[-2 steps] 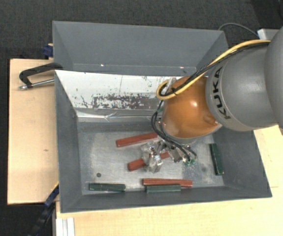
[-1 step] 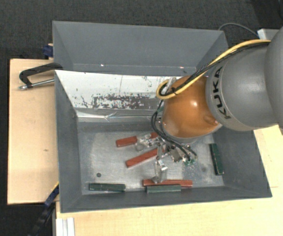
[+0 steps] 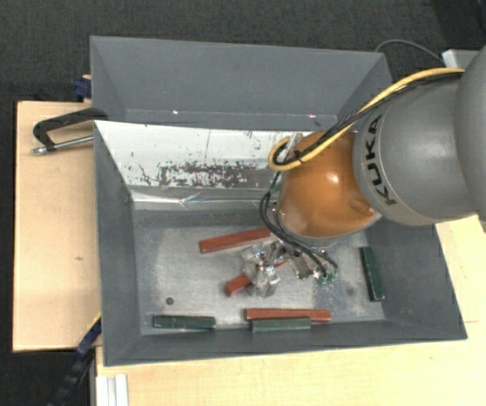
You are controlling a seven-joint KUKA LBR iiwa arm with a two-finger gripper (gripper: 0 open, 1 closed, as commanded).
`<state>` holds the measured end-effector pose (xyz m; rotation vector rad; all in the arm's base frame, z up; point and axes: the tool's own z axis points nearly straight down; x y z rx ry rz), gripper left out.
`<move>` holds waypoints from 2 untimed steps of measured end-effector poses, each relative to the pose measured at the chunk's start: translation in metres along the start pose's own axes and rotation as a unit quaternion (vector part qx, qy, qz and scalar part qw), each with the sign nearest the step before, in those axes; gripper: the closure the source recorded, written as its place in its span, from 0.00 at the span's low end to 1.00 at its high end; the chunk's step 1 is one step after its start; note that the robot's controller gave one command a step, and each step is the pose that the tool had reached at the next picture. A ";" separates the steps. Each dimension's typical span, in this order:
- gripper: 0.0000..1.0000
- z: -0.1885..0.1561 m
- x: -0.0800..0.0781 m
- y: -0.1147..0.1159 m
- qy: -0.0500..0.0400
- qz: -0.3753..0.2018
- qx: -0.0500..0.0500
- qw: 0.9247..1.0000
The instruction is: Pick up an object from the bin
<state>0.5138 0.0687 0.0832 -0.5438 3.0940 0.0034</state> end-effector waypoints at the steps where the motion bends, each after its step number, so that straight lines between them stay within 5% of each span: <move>1: 1.00 0.000 0.000 0.000 0.000 0.000 0.000 1.000; 2: 1.00 0.000 0.000 0.000 0.000 0.000 0.000 1.000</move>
Offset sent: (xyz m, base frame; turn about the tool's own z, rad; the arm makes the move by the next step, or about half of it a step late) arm 0.0000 0.0000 0.0000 0.0000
